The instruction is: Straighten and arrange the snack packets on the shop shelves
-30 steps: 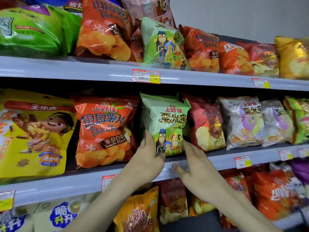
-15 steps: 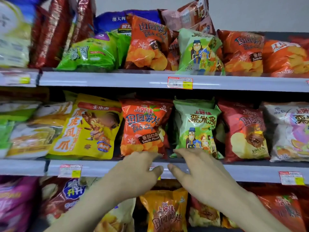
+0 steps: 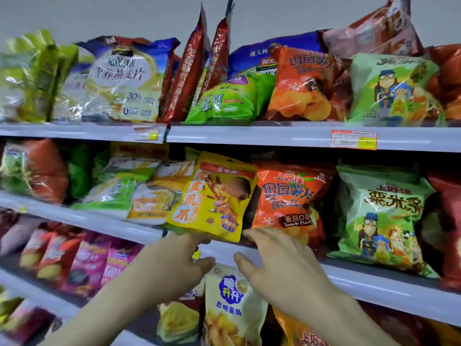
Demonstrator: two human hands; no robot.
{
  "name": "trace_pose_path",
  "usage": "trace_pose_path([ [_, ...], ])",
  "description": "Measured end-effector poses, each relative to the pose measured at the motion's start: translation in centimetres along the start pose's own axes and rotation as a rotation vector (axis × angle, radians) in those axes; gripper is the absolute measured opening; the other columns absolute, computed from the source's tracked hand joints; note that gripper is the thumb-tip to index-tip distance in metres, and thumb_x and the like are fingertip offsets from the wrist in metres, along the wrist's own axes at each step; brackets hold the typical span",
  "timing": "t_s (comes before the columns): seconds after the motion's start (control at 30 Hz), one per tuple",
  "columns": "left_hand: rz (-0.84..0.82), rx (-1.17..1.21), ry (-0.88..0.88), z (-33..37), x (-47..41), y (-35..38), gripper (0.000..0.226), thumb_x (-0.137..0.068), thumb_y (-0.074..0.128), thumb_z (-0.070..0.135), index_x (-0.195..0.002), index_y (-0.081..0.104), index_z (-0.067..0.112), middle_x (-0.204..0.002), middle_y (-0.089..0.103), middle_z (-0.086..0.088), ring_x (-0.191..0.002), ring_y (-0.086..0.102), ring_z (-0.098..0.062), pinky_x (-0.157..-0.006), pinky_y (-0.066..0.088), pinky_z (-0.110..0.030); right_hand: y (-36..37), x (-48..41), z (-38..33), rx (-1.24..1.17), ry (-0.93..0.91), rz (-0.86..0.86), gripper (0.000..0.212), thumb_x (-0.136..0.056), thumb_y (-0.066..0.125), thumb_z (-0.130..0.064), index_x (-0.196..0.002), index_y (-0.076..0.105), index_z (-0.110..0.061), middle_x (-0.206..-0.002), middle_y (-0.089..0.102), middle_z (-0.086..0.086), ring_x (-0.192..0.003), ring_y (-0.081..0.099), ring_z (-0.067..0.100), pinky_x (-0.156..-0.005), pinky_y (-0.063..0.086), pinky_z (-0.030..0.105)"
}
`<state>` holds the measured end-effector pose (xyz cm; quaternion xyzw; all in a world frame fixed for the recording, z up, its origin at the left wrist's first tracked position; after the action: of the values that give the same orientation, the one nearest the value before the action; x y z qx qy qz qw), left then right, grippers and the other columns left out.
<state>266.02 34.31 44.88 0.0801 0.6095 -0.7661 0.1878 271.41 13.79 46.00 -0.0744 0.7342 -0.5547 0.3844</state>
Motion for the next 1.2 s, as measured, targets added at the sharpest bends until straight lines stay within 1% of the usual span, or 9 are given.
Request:
trace_pose_path([
  [0.13,0.043,-0.026,-0.077,-4.6,-0.6,-1.2,0.056,-0.093,0.056,0.069,-0.145,0.053,0.047,-0.137,0.066,0.016,-0.123,0.064,-0.011,-0.102,0.053,-0.04,1.5,-2.6,-2.5,-0.05,-0.046,0.035,0.059,-0.103,0.042,-0.062,-0.155,0.037,-0.035,-0.149,0.048,-0.015,-0.138,0.043,0.013,-0.108,0.044,0.037],
  [0.33,0.088,-0.028,-0.111,-11.6,-2.6,-3.1,0.047,-0.095,0.058,0.064,-0.138,0.06,0.044,-0.132,0.067,0.011,-0.116,0.064,-0.015,-0.1,0.054,-0.037,3.9,-6.9,-5.5,-0.073,-0.019,0.079,0.067,-0.102,0.046,-0.059,-0.16,0.032,-0.027,-0.16,0.037,-0.012,-0.146,0.034,0.013,-0.114,0.038,0.033],
  [0.5,0.119,-0.014,-0.131,-18.6,-5.8,-4.4,0.052,-0.098,0.06,0.06,-0.143,0.059,0.036,-0.132,0.069,0.006,-0.111,0.067,-0.017,-0.095,0.055,-0.037,6.1,-10.5,-6.4,-0.095,0.173,0.099,0.084,-0.101,0.05,-0.06,-0.163,0.018,-0.013,-0.165,0.032,0.003,-0.144,0.041,0.027,-0.109,0.042,0.039],
  [0.6,0.156,0.016,-0.164,-23.2,-8.4,-4.9,0.049,-0.097,0.064,0.055,-0.14,0.063,0.032,-0.125,0.072,0.003,-0.106,0.066,-0.02,-0.089,0.051,-0.033,7.8,-12.3,-6.7,-0.092,0.303,0.049,0.098,-0.098,0.046,-0.069,-0.165,0.005,-0.009,-0.173,0.014,0.009,-0.148,0.039,0.035,-0.11,0.043,0.042],
  [0.67,0.174,0.039,-0.211,-26.4,-10.1,-5.2,0.048,-0.095,0.066,0.054,-0.138,0.064,0.032,-0.125,0.073,0.002,-0.113,0.066,-0.024,-0.091,0.052,-0.034,8.8,-13.3,-6.7,-0.105,0.366,0.036,0.107,-0.095,0.043,-0.076,-0.166,0.0,-0.008,-0.174,0.006,0.013,-0.15,0.035,0.038,-0.112,0.043,0.043],
  [0.87,0.229,0.174,-0.303,-35.1,-15.9,-5.8,0.061,-0.099,0.06,0.06,-0.146,0.059,0.021,-0.13,0.072,-0.007,-0.123,0.064,-0.036,-0.097,0.049,-0.041,10.3,-15.1,-6.6,-0.183,0.482,0.118,0.112,-0.092,0.041,-0.079,-0.166,-0.008,-0.012,-0.171,0.019,0.01,-0.15,0.034,0.035,-0.115,0.041,0.046],
  [1.03,0.153,0.223,-0.385,-40.0,-20.3,-5.4,0.092,-0.096,0.053,0.074,-0.156,0.043,0.005,-0.146,0.06,-0.023,-0.136,0.054,-0.043,-0.104,0.046,-0.045,10.4,-16.3,-6.2,-0.105,0.585,0.13,0.128,-0.069,0.024,-0.099,-0.162,0.015,-0.012,-0.161,0.04,0.016,-0.142,0.042,0.042,-0.112,0.041,0.05],
  [1.13,0.073,0.364,-0.422,-41.9,-21.9,-5.0,0.101,-0.085,0.065,0.078,-0.146,0.052,-0.002,-0.133,0.068,-0.022,-0.124,0.062,-0.039,-0.106,0.048,-0.043,10.6,-16.4,-5.9,0.002,0.652,0.083,0.119,-0.076,0.023,-0.099,-0.164,0.007,-0.02,-0.164,0.039,0.009,-0.148,0.034,0.039,-0.118,0.03,0.052],
  [1.2,0.057,0.511,-0.42,-42.2,-22.0,-5.0,0.084,-0.087,0.073,0.066,-0.13,0.064,-0.006,-0.115,0.069,-0.015,-0.108,0.063,-0.032,-0.099,0.046,-0.037,10.6,-16.4,-5.9,-0.002,0.656,0.083,0.126,-0.066,0.02,-0.104,-0.164,0.001,-0.027,-0.156,0.05,0.004,-0.141,0.046,0.036,-0.115,0.035,0.052],
])
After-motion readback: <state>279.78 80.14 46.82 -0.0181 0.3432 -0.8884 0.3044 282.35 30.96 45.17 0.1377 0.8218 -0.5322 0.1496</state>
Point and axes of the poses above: each hand's wrist, its own x-axis away from the middle knuckle, its own y-axis out of the palm, z = x × y, the point moved 2 cm from there along -x, towards the middle knuckle
